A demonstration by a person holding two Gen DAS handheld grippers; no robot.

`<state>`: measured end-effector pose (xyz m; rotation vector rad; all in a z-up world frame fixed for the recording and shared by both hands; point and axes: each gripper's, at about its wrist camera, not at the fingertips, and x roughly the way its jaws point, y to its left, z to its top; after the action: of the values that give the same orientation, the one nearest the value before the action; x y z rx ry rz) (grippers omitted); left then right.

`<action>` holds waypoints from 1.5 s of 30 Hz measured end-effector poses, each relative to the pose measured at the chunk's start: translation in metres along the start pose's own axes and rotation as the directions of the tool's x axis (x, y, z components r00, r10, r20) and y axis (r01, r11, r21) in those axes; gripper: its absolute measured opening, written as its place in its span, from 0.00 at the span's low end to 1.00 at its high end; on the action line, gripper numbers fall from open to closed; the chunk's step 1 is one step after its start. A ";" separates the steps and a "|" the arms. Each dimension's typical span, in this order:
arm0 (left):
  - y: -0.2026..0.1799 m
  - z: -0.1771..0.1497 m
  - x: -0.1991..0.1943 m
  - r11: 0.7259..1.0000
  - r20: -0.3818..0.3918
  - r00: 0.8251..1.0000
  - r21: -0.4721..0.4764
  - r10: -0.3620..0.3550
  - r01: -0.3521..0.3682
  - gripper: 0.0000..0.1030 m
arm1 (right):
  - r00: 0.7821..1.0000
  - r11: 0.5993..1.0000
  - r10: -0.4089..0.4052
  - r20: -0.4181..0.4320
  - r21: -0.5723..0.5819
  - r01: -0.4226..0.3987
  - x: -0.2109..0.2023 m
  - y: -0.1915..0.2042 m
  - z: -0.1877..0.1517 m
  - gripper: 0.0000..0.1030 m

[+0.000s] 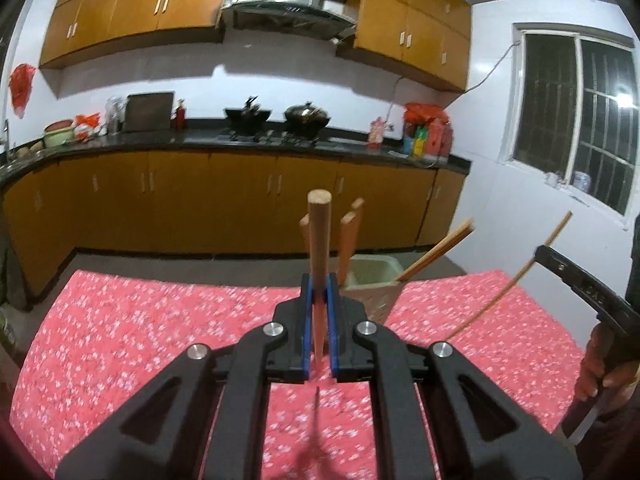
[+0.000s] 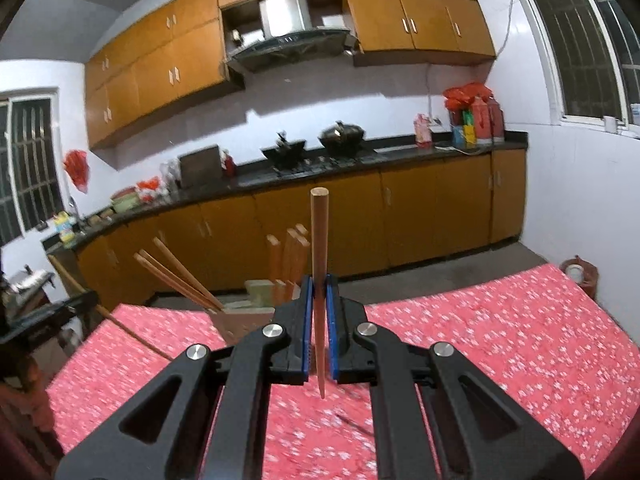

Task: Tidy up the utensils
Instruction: 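Lift both held chopsticks upright above the grey holder, then drop the right gripper's chopstick into the grey holder while the left drops its own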

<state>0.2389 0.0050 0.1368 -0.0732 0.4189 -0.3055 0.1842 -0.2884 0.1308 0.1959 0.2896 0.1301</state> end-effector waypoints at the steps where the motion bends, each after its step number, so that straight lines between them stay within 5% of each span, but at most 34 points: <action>1: -0.005 0.004 -0.001 1.000 0.014 1.000 0.007 -0.010 0.010 0.07 | 1.000 1.000 0.013 0.013 0.001 -0.013 -0.002 0.002 0.004 0.07; 7: -0.031 0.035 -0.007 0.999 0.110 0.993 0.034 -0.044 0.041 0.07 | 0.990 0.997 0.077 0.119 -0.011 -0.077 -0.009 0.023 0.033 0.07; 16: -0.039 0.063 0.020 0.999 0.178 0.984 -0.029 0.025 -0.020 0.07 | 0.974 0.997 0.078 0.213 -0.022 -0.075 0.019 0.039 0.049 0.07; 28: -0.036 0.052 0.069 0.999 0.097 0.994 -0.019 0.052 -0.051 0.07 | 0.994 0.999 0.045 0.095 -0.015 -0.044 0.078 0.034 0.023 0.07; 45: -0.025 0.039 0.087 0.999 0.057 0.998 -0.050 0.002 0.001 0.08 | 0.997 0.997 0.081 -0.013 -0.008 -0.081 0.097 0.039 0.011 0.08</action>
<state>0.3238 -0.0451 0.1419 -0.1307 0.3701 -0.2914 0.2763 -0.2373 0.1235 0.1985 0.2937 0.2128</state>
